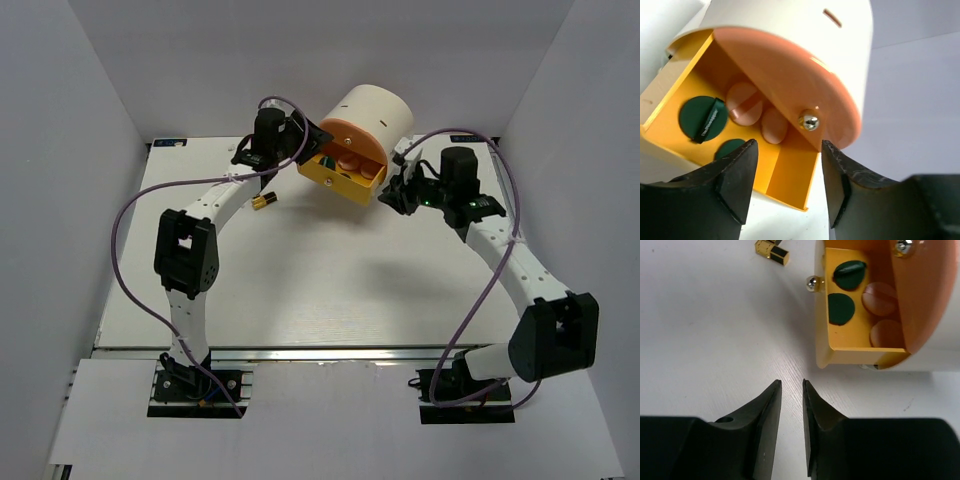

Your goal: Organize the makeup

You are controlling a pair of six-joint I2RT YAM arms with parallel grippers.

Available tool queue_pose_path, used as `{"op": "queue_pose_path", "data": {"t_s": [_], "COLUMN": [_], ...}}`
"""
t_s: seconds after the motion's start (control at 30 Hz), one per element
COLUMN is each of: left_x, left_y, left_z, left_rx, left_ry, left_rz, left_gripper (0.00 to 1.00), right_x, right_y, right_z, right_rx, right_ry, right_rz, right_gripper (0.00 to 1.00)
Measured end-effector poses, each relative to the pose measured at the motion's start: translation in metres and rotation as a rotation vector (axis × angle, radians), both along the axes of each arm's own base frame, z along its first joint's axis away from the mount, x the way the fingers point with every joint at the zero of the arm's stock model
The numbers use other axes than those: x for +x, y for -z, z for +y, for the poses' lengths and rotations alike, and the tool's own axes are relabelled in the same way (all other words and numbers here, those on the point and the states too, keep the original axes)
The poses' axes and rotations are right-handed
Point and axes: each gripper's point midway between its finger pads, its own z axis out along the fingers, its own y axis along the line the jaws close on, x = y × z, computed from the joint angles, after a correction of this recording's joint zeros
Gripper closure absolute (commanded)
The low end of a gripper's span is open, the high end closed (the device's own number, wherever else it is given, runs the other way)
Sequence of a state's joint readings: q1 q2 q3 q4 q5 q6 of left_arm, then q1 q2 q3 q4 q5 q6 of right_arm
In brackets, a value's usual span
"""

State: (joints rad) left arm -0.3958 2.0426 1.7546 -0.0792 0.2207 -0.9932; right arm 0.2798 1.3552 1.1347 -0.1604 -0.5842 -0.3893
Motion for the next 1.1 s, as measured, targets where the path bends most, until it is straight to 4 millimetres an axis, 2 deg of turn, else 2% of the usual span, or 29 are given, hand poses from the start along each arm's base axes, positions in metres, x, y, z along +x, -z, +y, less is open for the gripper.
{"op": "queue_pose_path", "data": {"t_s": [0.07, 0.13, 0.17, 0.2, 0.23, 0.27, 0.37, 0.47, 0.53, 0.6, 0.63, 0.67, 0.77, 0.87, 0.93, 1.0, 1.03, 1.07, 1.1], "left_x": [0.001, 0.002, 0.002, 0.002, 0.002, 0.001, -0.015, -0.043, -0.063, -0.079, -0.086, -0.094, -0.111, -0.119, -0.123, -0.127, -0.127, -0.127, -0.127], "left_y": [-0.007, -0.013, -0.015, -0.016, -0.018, -0.018, -0.021, -0.024, -0.031, -0.035, -0.035, -0.035, -0.024, -0.003, 0.011, 0.021, 0.024, 0.025, 0.025], "left_z": [0.000, 0.001, 0.002, 0.004, 0.008, 0.014, 0.039, 0.086, 0.126, 0.161, 0.177, 0.188, 0.195, 0.191, 0.190, 0.190, 0.189, 0.189, 0.189], "left_rx": [0.002, 0.011, 0.020, 0.032, 0.044, 0.060, 0.095, 0.120, 0.120, 0.120, 0.122, 0.126, 0.129, 0.135, 0.137, 0.139, 0.136, 0.134, 0.132], "left_ry": [0.000, 0.000, -0.004, -0.010, -0.019, -0.033, -0.078, -0.154, -0.224, -0.296, -0.332, -0.359, -0.372, -0.363, -0.357, -0.357, -0.357, -0.356, -0.355], "left_rz": [-0.010, -0.017, -0.022, -0.025, -0.027, -0.026, -0.024, -0.006, -0.015, -0.024, -0.027, -0.028, -0.014, 0.028, 0.059, 0.082, 0.088, 0.091, 0.090], "left_gripper": [0.36, 0.49, 0.59, 0.71, 0.92, 0.97, 1.00, 1.00, 0.97, 0.95, 0.94, 0.94, 0.92, 0.89, 0.89, 0.89, 0.89, 0.89, 0.89], "right_x": [0.003, 0.005, 0.004, 0.005, 0.005, 0.005, 0.009, 0.017, 0.030, 0.047, 0.053, 0.059, 0.076, 0.085, 0.091, 0.096, 0.099, 0.101, 0.104], "right_y": [0.010, 0.018, 0.022, 0.025, 0.028, 0.034, 0.054, 0.081, 0.101, 0.119, 0.127, 0.134, 0.146, 0.144, 0.138, 0.131, 0.127, 0.123, 0.120], "right_z": [0.007, 0.018, 0.026, 0.034, 0.044, 0.055, 0.085, 0.106, 0.108, 0.103, 0.099, 0.095, 0.083, 0.079, 0.079, 0.081, 0.082, 0.083, 0.083], "right_rx": [-0.028, -0.059, -0.081, -0.102, -0.125, -0.152, -0.239, -0.322, -0.382, -0.453, -0.481, -0.507, -0.563, -0.593, -0.591, -0.583, -0.577, -0.573, -0.570], "right_ry": [-0.042, -0.091, -0.122, -0.153, -0.182, -0.212, -0.267, -0.264, -0.210, -0.121, -0.082, -0.044, 0.052, 0.090, 0.108, 0.116, 0.121, 0.124, 0.129], "right_rz": [0.007, 0.004, 0.003, -0.005, -0.011, -0.014, -0.019, 0.014, 0.035, 0.047, 0.052, 0.057, 0.046, 0.008, -0.014, -0.037, -0.050, -0.064, -0.073], "right_gripper": [0.80, 0.91, 1.00, 1.00, 1.00, 1.00, 1.00, 1.00, 1.00, 1.00, 0.89, 0.61, 0.11, 0.11, 0.15, 0.35, 0.69, 0.91, 1.00]}}
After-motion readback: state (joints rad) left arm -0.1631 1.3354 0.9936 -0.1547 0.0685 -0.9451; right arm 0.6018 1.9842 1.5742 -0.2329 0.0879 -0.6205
